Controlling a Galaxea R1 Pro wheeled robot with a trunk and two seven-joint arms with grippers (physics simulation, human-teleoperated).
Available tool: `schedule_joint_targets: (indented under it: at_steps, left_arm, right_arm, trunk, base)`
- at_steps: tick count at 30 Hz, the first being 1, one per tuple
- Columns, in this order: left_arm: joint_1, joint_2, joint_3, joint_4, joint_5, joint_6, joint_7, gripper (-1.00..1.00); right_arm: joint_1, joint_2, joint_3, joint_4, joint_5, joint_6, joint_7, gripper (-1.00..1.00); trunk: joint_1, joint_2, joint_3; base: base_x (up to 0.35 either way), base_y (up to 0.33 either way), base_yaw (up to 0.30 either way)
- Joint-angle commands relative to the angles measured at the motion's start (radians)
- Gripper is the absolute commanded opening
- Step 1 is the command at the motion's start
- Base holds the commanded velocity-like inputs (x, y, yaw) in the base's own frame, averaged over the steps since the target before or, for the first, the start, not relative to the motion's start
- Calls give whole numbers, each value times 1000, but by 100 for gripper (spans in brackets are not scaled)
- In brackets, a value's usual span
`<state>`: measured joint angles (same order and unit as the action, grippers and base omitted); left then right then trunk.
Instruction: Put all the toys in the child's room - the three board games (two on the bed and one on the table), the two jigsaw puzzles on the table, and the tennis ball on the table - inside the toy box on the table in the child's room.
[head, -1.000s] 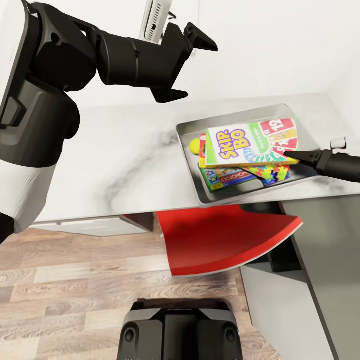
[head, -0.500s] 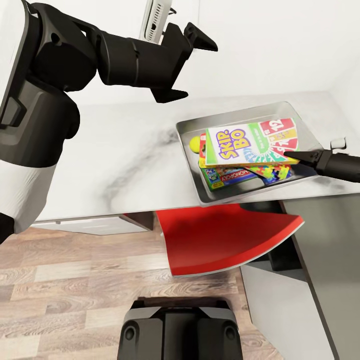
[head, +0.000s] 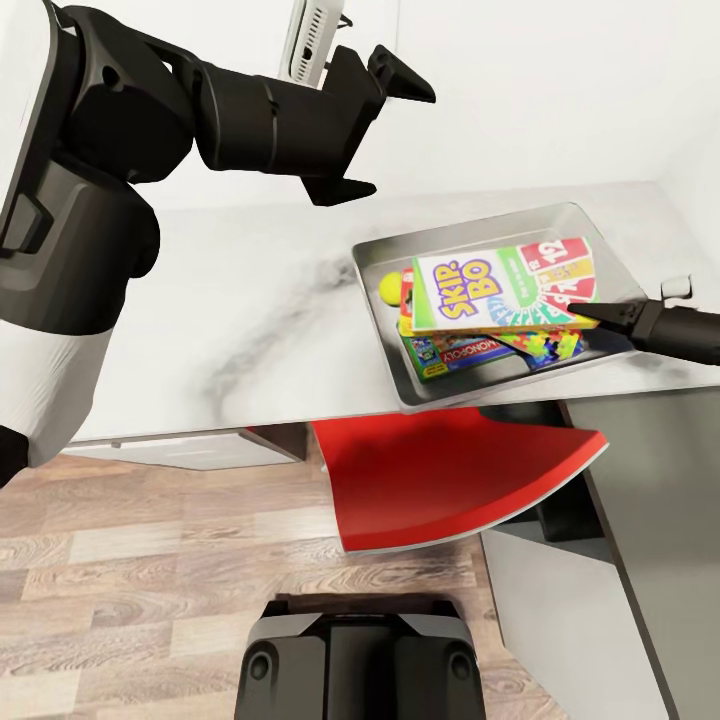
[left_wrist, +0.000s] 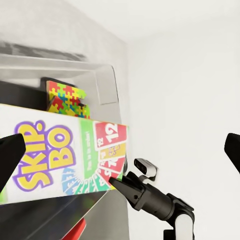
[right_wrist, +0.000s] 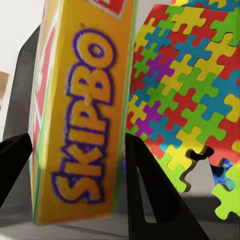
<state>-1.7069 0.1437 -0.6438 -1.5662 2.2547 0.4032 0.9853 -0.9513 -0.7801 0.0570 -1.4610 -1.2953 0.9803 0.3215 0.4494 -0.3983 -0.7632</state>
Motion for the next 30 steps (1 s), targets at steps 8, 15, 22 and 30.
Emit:
schedule_joint_targets:
  at_steps: [8,15,22,30]
  left_arm:
    - [-1,1,0,0,3,3,4,100]
    - [-1,1,0,0,3,3,4,100]
    - [-1,1,0,0,3,2,4,100]
    - [-1,1,0,0,3,3,4,100]
  right_arm:
    - [-1,-1,1,1,6,1,-39,-100]
    - [-1,-1,1,1,5,1,-59,100]
    - [-1,-1,1,1,5,1,-63,100]
    - [-1,-1,1,1,5,1,-64,100]
  trunk:
    - [1,-2,-1]
    - [1,-2,-1]
    - [1,-2,-1]
    - [1,-2,-1]
  base:
    - [0,0,0]
    - [0,0,0]
    - [0,0,0]
    - [0,0,0]
